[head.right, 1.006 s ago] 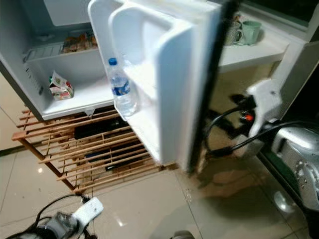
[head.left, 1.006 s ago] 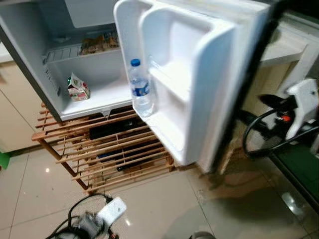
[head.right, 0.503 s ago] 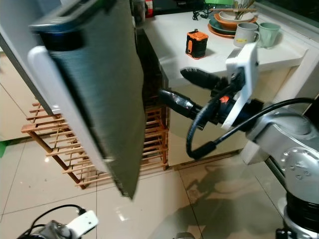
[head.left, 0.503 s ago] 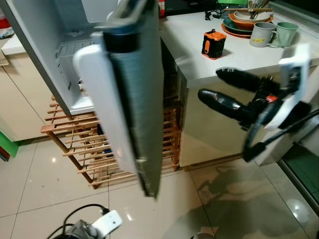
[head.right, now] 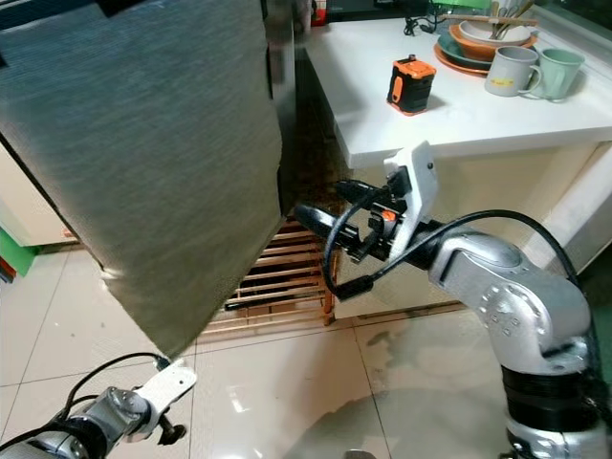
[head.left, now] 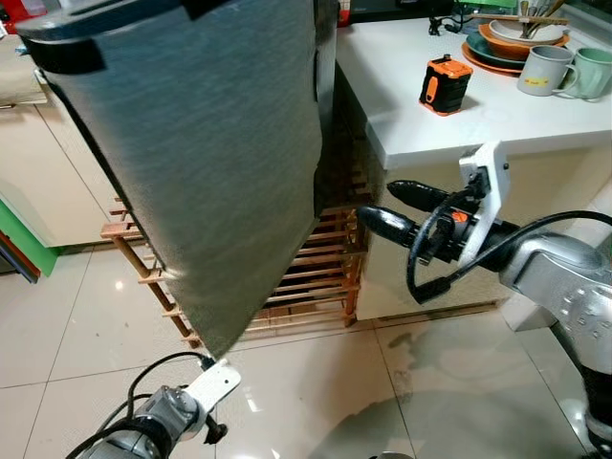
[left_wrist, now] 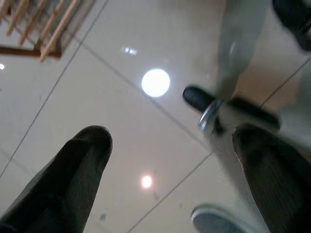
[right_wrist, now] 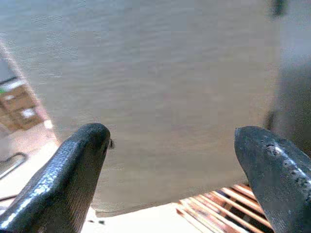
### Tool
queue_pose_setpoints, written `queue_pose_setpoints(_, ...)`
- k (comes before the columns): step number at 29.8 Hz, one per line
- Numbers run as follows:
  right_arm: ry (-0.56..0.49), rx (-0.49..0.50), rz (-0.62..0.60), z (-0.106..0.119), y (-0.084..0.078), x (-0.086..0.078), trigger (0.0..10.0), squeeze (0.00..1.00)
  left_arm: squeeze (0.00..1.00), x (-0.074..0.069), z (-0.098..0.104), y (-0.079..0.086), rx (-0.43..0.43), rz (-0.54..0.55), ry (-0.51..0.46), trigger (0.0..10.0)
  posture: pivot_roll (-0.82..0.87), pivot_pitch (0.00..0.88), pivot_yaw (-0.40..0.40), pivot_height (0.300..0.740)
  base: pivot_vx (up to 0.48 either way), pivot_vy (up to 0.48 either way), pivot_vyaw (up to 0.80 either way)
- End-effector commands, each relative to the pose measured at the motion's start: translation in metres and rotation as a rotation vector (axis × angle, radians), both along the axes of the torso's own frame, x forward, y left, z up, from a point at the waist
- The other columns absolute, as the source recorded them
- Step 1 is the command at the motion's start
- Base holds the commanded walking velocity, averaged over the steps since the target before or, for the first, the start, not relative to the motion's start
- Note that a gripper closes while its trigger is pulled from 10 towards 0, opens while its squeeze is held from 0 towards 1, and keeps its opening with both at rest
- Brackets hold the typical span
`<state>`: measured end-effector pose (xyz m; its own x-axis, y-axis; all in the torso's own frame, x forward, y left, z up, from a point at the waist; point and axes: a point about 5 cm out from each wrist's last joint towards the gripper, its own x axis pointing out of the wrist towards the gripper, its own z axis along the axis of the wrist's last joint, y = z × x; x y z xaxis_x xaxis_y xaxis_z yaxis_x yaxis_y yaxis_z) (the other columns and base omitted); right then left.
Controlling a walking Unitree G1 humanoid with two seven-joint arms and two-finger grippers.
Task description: Restocking fridge
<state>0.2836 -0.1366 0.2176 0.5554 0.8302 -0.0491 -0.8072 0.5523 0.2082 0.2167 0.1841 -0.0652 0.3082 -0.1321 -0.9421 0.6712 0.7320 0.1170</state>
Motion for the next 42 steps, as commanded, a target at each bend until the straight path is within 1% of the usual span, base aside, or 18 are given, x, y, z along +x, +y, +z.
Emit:
queue_pose_setpoints(1,-0.022,-0.001,0.031,0.002,0.009,0.003,10.0,0.00,0.00,0.002,0.002,0.003,0.001,0.020,-0.010,10.0,-0.16,0.000,0.039,0.740,0.000,0.000,0.00)
queue_pose_setpoints(3,-0.035,0.035,0.089,0.006,0.029,0.008,10.0,0.00,0.00,0.006,0.004,0.002,-0.006,0.040,-0.031,10.0,-0.13,0.000,0.030,0.740,0.000,0.000,0.00)
queue_pose_setpoints(8,-0.046,0.053,0.141,0.007,0.049,0.015,10.0,0.00,0.00,0.013,0.007,-0.001,-0.022,0.064,-0.062,10.0,-0.12,0.000,0.024,0.740,0.000,0.000,0.00)
queue_pose_setpoints(10,-0.043,0.089,0.193,0.006,0.073,0.028,10.0,0.00,0.00,0.020,0.011,-0.005,-0.026,0.070,-0.091,10.0,-0.08,0.000,0.009,0.740,0.000,0.000,0.00)
queue_pose_setpoints(13,-0.046,0.083,0.199,0.005,0.084,0.034,10.0,0.00,0.00,0.029,0.016,-0.007,-0.023,0.099,-0.144,10.0,-0.06,0.000,-0.001,0.740,0.000,0.000,0.00)
queue_pose_setpoints(15,-0.061,0.070,0.193,0.005,0.087,0.037,10.0,0.00,0.00,0.036,0.021,-0.007,-0.018,0.115,-0.186,10.0,-0.05,0.000,-0.011,0.740,0.000,0.000,0.00)
queue_pose_setpoints(17,-0.095,0.040,0.115,0.006,0.085,0.045,10.0,0.00,0.00,0.060,0.039,-0.012,-0.069,0.187,-0.306,10.0,-0.05,0.000,-0.016,0.740,0.000,0.000,0.00)
queue_pose_setpoints(18,-0.095,0.040,0.115,0.006,0.085,0.045,10.0,0.00,0.00,0.060,0.039,-0.012,-0.069,0.187,-0.306,10.0,-0.05,0.000,-0.016,0.740,0.000,0.000,0.00)
queue_pose_setpoints(20,-0.088,0.039,0.067,0.004,0.079,0.050,10.0,0.00,0.00,0.080,0.056,-0.029,-0.188,0.227,-0.402,10.0,-0.04,0.000,-0.021,0.740,0.000,0.000,0.00)
queue_pose_setpoints(21,-0.088,0.039,0.067,0.004,0.079,0.050,10.0,0.00,0.00,0.080,0.056,-0.029,-0.188,0.227,-0.402,10.0,-0.04,0.000,-0.021,0.740,0.000,0.000,0.00)
queue_pose_setpoints(23,-0.074,0.044,0.056,-0.001,0.075,0.051,10.0,0.00,0.00,0.085,0.064,-0.043,-0.311,0.194,-0.457,10.0,-0.04,0.000,-0.018,0.740,0.000,0.000,0.00)
queue_pose_setpoints(25,-0.066,0.048,0.049,-0.005,0.073,0.052,10.0,0.00,0.00,0.091,0.084,-0.043,-0.461,0.114,-0.543,10.0,-0.04,0.000,-0.016,0.740,0.000,0.000,0.00)
queue_pose_setpoints(26,-0.066,0.048,0.049,-0.005,0.073,0.052,10.0,0.00,0.00,0.091,0.084,-0.043,-0.461,0.114,-0.543,10.0,-0.04,0.000,-0.016,0.740,0.000,0.000,0.00)
queue_pose_setpoints(28,-0.063,0.053,0.043,-0.008,0.072,0.053,10.0,0.00,0.00,0.105,0.126,-0.060,-0.591,0.042,-0.635,10.0,-0.05,0.000,-0.011,0.740,0.000,0.000,0.00)
queue_pose_setpoints(30,-0.066,0.053,0.041,-0.008,0.072,0.054,10.0,0.00,0.00,0.107,0.139,-0.067,-0.624,0.028,-0.656,10.0,-0.05,0.000,-0.011,0.740,0.000,0.000,0.00)
queue_pose_setpoints(31,-0.066,0.053,0.041,-0.010,0.072,0.053,10.0,0.00,0.00,0.110,0.174,-0.084,-0.714,-0.036,-0.712,10.0,-0.06,0.000,-0.004,0.740,0.000,0.000,0.00)
queue_pose_setpoints(35,-0.059,0.054,0.048,-0.012,0.071,0.051,10.0,0.00,0.00,0.109,0.203,-0.093,-0.791,-0.063,-0.794,10.0,-0.06,0.000,-0.002,0.740,0.000,0.000,0.00)
queue_pose_setpoints(42,-0.058,0.060,0.023,-0.014,0.067,0.051,10.0,0.00,0.00,0.102,0.264,-0.093,-0.822,-0.022,-1.104,10.0,-0.05,0.000,-0.009,0.740,0.000,0.000,0.00)
